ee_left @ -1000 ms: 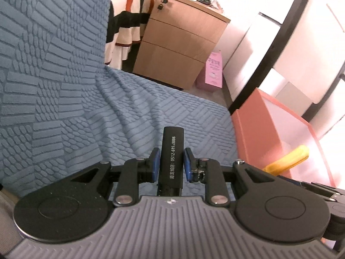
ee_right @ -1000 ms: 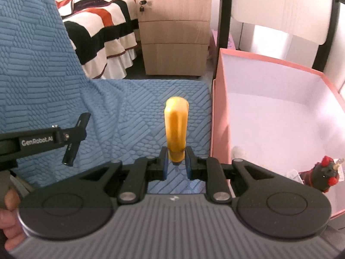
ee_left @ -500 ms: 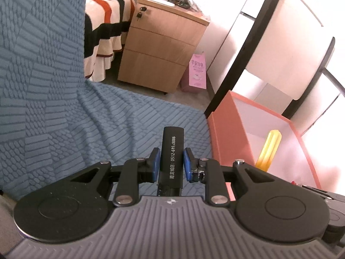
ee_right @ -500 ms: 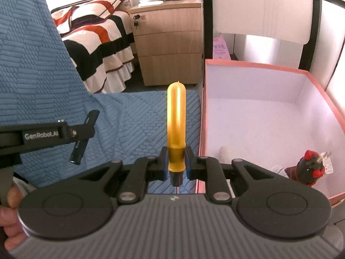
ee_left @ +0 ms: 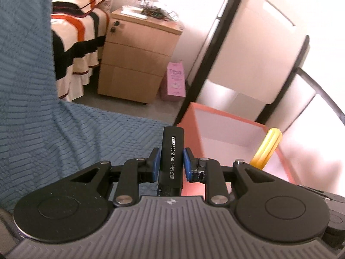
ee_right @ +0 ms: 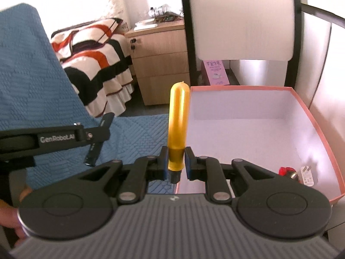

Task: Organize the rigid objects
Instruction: 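Carry USB stick with left tool while right tool carries screwdriver over box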

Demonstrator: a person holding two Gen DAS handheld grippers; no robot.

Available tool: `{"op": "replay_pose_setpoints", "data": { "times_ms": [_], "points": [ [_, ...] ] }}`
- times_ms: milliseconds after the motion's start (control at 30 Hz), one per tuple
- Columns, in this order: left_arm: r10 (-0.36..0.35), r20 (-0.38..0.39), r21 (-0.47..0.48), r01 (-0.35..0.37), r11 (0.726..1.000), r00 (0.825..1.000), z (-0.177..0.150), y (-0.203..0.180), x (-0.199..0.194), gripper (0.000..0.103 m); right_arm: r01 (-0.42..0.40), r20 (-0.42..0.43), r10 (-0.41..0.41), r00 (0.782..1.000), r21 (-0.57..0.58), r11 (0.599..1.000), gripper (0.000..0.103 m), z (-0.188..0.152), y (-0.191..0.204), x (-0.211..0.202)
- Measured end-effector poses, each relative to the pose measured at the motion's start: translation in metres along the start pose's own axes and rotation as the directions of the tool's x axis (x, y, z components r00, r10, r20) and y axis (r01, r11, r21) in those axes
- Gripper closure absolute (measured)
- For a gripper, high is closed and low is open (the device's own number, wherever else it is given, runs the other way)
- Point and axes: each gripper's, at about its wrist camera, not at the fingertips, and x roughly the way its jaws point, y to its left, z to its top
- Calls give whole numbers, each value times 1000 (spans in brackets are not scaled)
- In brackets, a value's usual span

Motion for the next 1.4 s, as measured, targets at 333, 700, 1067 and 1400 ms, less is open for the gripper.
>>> {"op": "replay_pose_setpoints", "data": {
  "times_ms": [333, 700, 1067, 1400],
  "points": [
    [-52, 11, 45, 51, 998, 999, 13, -62, 3, 76, 23, 35, -23, 999, 21, 1000, 84, 14, -36, -23],
    [-81, 7, 67, 81, 994, 997, 17, -106, 24, 76, 41, 32, -42, 999, 43, 998, 84, 20, -84, -29],
    [-101, -54, 14, 102, 995, 993, 34, -108, 92, 76, 20, -49, -15, 999, 92, 996, 84, 38, -126, 20],
    [-99, -167, 9, 102, 995, 981, 24, -105, 155, 76, 39, -164, -17, 986, 134, 990, 84, 36, -149, 75]
  ]
}}
